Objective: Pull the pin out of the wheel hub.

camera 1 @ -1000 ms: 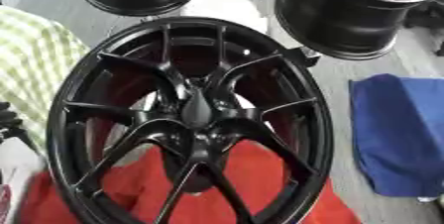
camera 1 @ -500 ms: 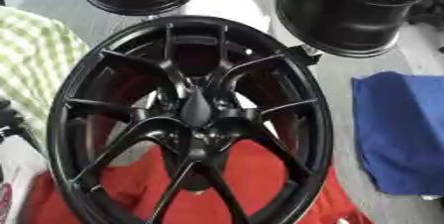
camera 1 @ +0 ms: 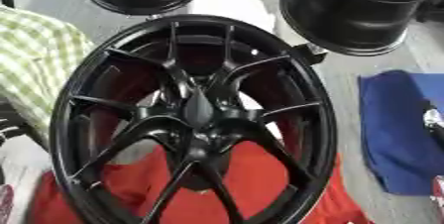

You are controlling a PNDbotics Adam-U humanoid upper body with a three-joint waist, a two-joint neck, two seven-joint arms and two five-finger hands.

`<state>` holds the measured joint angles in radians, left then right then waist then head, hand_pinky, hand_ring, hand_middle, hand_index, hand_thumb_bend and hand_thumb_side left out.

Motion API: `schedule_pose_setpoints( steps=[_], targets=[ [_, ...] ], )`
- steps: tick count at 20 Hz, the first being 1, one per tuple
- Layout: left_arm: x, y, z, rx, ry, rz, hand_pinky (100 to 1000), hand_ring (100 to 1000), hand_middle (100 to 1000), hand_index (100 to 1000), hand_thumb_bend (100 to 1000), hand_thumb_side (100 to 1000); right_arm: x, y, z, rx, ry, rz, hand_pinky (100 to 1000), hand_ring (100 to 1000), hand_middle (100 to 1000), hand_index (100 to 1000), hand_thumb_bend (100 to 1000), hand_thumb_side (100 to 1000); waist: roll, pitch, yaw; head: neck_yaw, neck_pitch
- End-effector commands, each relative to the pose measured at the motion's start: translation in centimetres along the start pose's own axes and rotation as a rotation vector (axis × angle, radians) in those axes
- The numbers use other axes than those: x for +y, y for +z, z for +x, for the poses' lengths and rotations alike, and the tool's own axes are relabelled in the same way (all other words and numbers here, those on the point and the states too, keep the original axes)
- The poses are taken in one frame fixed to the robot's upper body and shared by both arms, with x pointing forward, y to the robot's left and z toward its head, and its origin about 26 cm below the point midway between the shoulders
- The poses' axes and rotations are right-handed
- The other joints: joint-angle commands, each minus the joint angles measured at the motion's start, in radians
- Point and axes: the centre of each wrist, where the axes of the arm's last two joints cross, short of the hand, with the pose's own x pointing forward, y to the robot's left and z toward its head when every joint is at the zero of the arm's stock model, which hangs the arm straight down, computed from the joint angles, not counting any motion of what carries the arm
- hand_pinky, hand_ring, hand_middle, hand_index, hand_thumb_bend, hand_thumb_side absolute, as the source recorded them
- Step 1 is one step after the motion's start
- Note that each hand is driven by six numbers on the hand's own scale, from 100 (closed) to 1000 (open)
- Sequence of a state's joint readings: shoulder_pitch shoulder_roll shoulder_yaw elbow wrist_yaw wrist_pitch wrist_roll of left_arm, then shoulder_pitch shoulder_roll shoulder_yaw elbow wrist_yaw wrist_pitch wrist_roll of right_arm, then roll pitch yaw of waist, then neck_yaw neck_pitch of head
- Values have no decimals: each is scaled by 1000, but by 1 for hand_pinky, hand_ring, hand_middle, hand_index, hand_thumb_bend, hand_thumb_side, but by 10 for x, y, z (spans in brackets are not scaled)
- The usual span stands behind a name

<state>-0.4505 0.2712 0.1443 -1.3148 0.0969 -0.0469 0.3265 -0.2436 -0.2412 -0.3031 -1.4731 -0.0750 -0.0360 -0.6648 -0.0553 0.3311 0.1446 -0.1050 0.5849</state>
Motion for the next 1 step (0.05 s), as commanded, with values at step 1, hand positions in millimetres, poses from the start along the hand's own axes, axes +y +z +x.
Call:
schedule_pose_setpoints(
  steps=[1],
  targets=[
    [-2, -5, 12, -40, 13, -5, 572, 582, 531, 674, 100, 894, 1, -2, -6, -12, -52, 36, 623, 692, 596, 699, 561, 185, 7, -12, 2, -12, -18]
  ],
)
